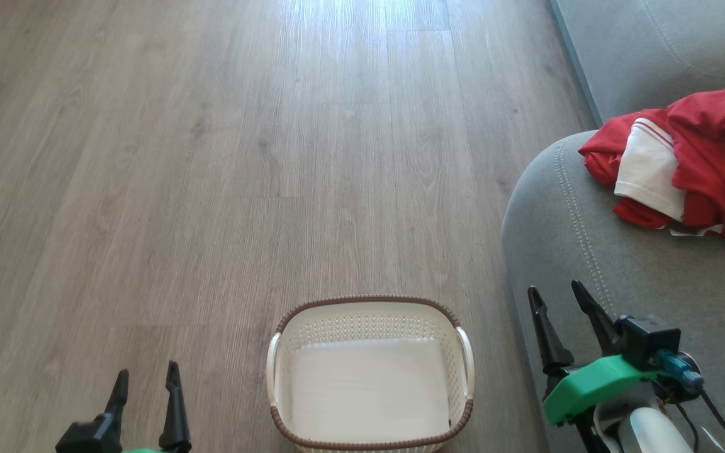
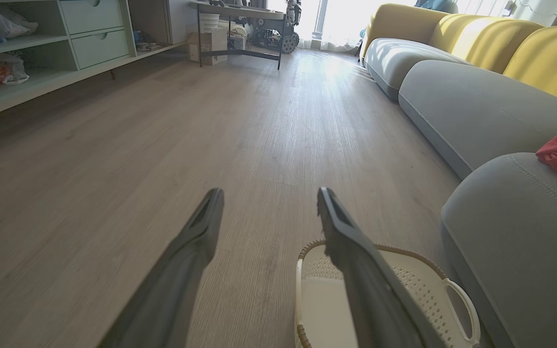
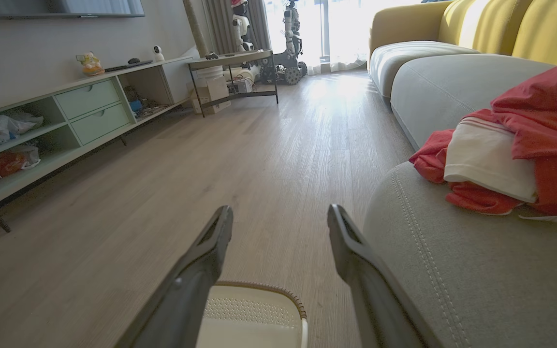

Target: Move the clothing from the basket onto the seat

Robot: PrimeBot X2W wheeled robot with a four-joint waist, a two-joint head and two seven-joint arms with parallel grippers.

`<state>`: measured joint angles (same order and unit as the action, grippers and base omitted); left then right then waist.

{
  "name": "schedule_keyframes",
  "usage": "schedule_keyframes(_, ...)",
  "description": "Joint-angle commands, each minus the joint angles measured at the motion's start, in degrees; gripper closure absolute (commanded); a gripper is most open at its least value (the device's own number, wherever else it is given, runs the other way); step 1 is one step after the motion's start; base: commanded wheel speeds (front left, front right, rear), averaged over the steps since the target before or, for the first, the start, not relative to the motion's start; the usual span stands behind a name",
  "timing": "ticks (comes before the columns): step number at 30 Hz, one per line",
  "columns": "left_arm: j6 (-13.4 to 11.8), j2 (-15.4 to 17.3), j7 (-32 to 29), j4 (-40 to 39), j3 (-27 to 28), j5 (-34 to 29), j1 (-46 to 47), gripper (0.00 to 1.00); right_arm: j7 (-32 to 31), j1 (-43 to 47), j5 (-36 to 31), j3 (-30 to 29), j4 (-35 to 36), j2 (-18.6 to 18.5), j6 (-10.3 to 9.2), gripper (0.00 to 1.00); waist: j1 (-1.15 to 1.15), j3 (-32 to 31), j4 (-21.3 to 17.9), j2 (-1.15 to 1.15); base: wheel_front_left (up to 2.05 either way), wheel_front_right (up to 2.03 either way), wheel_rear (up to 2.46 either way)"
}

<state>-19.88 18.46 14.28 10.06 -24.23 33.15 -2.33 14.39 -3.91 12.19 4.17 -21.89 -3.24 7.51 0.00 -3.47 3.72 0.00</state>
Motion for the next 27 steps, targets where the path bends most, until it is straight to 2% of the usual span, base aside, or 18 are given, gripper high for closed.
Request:
schedule_keyframes(1,0.3,0.5,0.7,-1.4,3.0,-0.7,1.9,0.00,0.6,-1.2,0.4,1.4,2.2,0.4,-0.02,0.00,0.00,0.0,0.1,0.00,0.00,0.00,0.00)
schedule_keyframes(22,1.1,-0.3,0.7,-0.7,3.6,-1.3,2.1,0.00,0.6,-1.4,0.8,1.2,1.6,0.4,-0.02,0.00,0.00,0.4,0.2,0.00,0.00,0.00,0.00)
schedule_keyframes(23,1.2,-0.8,0.0,0.4,1.1,-0.6,0.0,1.00,0.0,0.0,0.5,-0.1,0.0,0.0,0.00,1.00,0.00,0.4,0.2,0.00,0.00,0.00,0.00)
schedule_keyframes(27,1.2,-2.2,-0.1,3.2,0.6,-0.3,-0.4,1.00,-0.1,1.1,0.6,0.0,-3.2,0.0,0.00,1.00,0.00,0.4,0.2,0.00,0.00,0.00,0.00)
